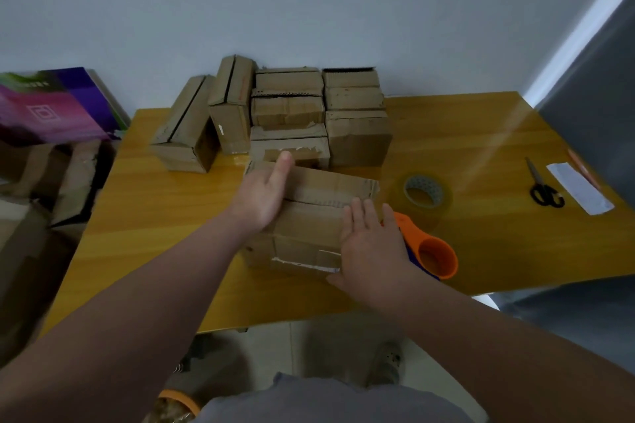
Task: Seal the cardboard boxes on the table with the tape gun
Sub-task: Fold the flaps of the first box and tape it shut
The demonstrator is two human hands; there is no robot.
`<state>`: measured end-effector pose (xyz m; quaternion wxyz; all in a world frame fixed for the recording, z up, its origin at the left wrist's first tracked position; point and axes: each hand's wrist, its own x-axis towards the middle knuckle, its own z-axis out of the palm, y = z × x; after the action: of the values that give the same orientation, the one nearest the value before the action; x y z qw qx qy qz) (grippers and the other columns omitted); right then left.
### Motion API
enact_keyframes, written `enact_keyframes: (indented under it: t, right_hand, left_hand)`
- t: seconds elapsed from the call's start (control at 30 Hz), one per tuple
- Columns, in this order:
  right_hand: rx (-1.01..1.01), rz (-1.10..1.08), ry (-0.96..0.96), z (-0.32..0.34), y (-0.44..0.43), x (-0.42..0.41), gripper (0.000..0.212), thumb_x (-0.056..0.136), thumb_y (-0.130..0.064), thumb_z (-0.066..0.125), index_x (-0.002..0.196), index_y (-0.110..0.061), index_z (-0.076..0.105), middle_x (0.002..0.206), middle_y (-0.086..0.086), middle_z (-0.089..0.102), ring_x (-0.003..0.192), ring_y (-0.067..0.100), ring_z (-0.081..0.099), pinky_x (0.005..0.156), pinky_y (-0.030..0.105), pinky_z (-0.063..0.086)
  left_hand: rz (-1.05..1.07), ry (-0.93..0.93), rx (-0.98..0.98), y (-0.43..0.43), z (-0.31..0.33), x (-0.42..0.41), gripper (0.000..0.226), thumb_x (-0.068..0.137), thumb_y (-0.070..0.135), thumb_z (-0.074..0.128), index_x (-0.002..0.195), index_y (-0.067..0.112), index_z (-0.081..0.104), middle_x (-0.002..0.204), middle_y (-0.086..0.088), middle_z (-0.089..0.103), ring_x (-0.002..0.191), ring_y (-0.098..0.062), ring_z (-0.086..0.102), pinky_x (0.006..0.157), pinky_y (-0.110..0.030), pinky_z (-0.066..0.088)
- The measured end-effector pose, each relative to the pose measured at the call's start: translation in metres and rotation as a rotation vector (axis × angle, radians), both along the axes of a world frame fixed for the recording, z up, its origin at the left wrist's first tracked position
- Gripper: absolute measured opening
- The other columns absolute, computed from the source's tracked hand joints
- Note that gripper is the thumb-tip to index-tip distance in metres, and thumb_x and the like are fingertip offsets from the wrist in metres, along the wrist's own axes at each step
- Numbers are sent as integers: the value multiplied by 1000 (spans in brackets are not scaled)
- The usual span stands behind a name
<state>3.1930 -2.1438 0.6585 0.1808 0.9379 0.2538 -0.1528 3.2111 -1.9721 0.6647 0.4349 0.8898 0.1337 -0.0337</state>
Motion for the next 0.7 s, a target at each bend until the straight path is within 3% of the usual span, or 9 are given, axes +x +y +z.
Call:
enact_keyframes:
  t: [0.07,0.2,0.47,0.7]
  right_hand:
    - [26,-34,43,-1,6,1,107,89,-63,46,149,1,-14,157,25,-13,146,39,-9,117,54,-1]
    - [48,-82,96,-6,29,2,115,85,-65,52,147,4,-16,155,28,-17,145,42,-12,118,53,-1]
    - [177,-19,163,-16,80,8,123,80,-56,65,147,2,-19,155,23,-24,144,38,-20,118,53,-5]
    - [248,193,132,-18,100,19,118,79,-57,66,151,-7,-13,159,11,-19,145,30,-21,116,56,-10]
  left_hand:
    - [73,55,-34,12,0,5,72,95,62,10,145,19,40,151,-10,36,140,-27,30,109,-36,22]
    - [215,200,-344,18,10,13,88,85,78,7,151,23,25,158,-6,20,145,-28,17,115,-48,11]
    - [310,197,-738,46,14,27,93,85,80,9,152,17,20,160,-2,12,148,-23,2,119,-47,0]
    - [289,221,-811,48,11,30,90,86,79,9,152,20,21,161,-1,11,148,-19,1,117,-46,0]
